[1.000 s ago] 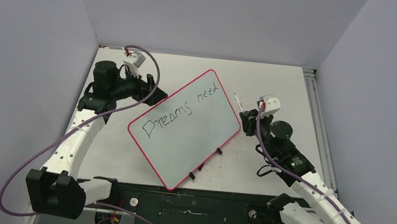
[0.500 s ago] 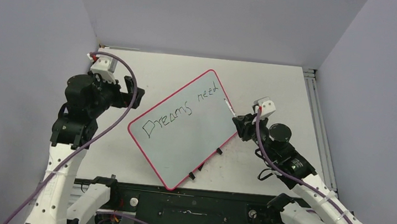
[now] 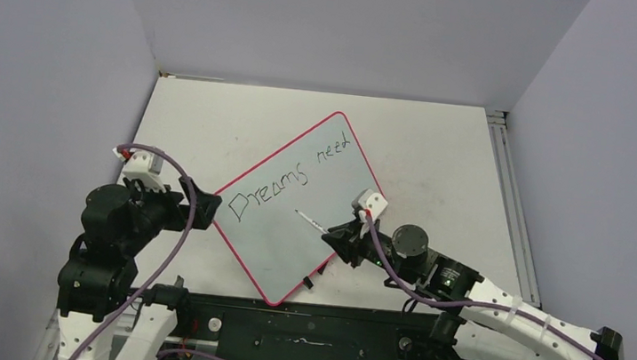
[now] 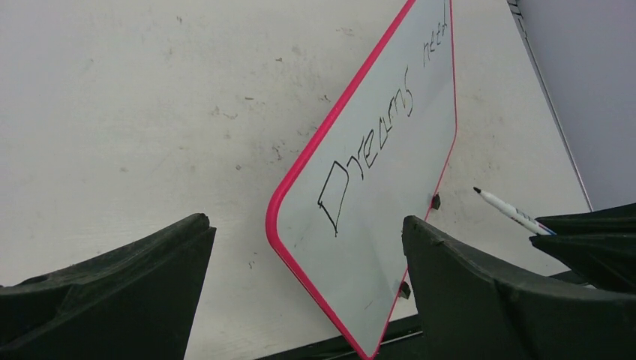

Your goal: Write a sentence on the whiteboard

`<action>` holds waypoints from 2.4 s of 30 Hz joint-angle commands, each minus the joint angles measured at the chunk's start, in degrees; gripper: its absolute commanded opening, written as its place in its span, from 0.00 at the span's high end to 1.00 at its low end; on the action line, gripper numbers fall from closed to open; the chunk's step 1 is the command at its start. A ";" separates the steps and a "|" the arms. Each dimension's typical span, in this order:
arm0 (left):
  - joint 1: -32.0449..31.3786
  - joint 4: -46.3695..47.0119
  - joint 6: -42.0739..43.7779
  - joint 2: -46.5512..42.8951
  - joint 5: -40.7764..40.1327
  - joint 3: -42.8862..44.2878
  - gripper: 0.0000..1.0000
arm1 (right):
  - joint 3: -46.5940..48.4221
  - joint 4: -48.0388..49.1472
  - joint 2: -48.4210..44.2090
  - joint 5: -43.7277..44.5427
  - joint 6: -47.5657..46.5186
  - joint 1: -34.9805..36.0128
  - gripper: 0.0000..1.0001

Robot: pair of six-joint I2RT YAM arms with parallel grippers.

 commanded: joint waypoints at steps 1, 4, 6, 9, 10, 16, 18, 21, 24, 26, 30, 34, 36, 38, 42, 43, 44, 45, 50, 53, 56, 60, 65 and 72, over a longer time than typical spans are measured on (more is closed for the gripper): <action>-0.15 -3.68 -4.32 -1.27 2.07 -3.46 0.04 | -1.39 7.47 1.29 3.86 2.28 6.36 0.95; -0.45 -2.82 -6.22 -2.98 3.60 -6.96 0.04 | -2.50 11.60 4.08 5.04 3.10 9.42 0.95; -0.45 -1.41 -7.46 -4.05 5.49 -9.20 0.04 | -2.40 13.47 6.53 6.95 3.27 11.24 0.95; -0.45 1.30 -9.23 -4.71 8.35 -12.23 0.01 | -1.46 15.75 10.32 8.59 2.73 13.72 0.95; -0.45 1.84 -9.72 -4.79 8.82 -13.02 0.04 | -1.20 16.47 11.43 9.08 2.47 14.54 0.95; -0.44 3.85 -10.94 -5.12 10.88 -16.17 0.16 | -0.54 19.21 16.27 10.41 2.10 17.70 0.95; -0.43 3.76 -11.00 -5.31 10.85 -16.82 0.19 | -0.67 19.90 16.91 10.52 2.32 18.34 0.95; -0.43 3.24 -10.83 -5.42 10.74 -17.38 0.23 | -0.64 20.08 17.67 10.87 2.47 19.08 0.95; -0.43 2.27 -10.45 -5.60 10.20 -17.38 0.26 | -0.67 20.04 18.39 11.27 2.48 19.58 0.95; -0.45 1.59 -10.05 -5.68 9.88 -17.16 0.29 | -0.75 19.94 18.73 11.49 2.58 19.71 0.95; -0.41 0.78 -9.63 -5.59 9.42 -16.93 0.35 | -0.76 19.90 19.14 11.89 2.56 19.88 0.95; -0.45 -0.17 -9.31 -5.18 8.75 -16.79 0.41 | -0.60 19.93 19.91 12.04 2.63 20.09 0.95; -0.45 -0.64 -9.09 -5.00 8.52 -16.63 0.43 | -0.50 20.01 20.28 12.15 2.60 20.25 0.95; -0.43 -0.87 -9.01 -4.92 8.34 -16.66 0.43 | -0.41 20.11 20.59 12.24 2.63 20.39 0.95; -0.45 -0.88 -9.01 -4.64 8.47 -16.71 0.44 | -0.24 20.32 21.01 12.46 2.56 20.34 0.95; -0.45 -0.88 -8.97 -4.46 8.62 -16.72 0.45 | -0.24 20.45 21.16 12.46 2.56 20.37 0.95; -0.43 -0.88 -8.91 -4.33 8.75 -16.75 0.47 | -0.16 20.47 21.24 12.51 2.55 20.38 0.95; -0.45 -0.88 -8.85 -4.15 8.87 -16.84 0.48 | -0.08 20.48 21.38 12.68 2.48 20.42 0.95; -0.42 -0.71 -8.66 -3.91 9.33 -16.82 0.52 | 0.03 20.35 22.12 13.24 2.48 20.48 0.95; -0.45 -0.71 -8.50 -3.79 9.53 -16.88 0.54 | 0.03 20.37 22.31 13.38 2.55 20.41 0.95; -0.41 -0.74 -8.56 -3.71 9.74 -16.91 0.56 | 0.25 20.17 22.55 13.43 2.53 20.48 0.95; -0.43 -0.71 -8.47 -3.46 10.08 -17.06 0.57 | 0.55 20.05 23.21 13.53 2.46 20.49 0.95; -0.41 -0.71 -8.27 -3.20 10.38 -16.98 0.57 | 1.14 20.10 24.18 13.19 2.18 20.48 0.95; -0.45 -0.62 -8.22 -3.06 10.62 -17.11 0.60 | 1.70 20.12 24.97 12.27 1.78 20.82 0.95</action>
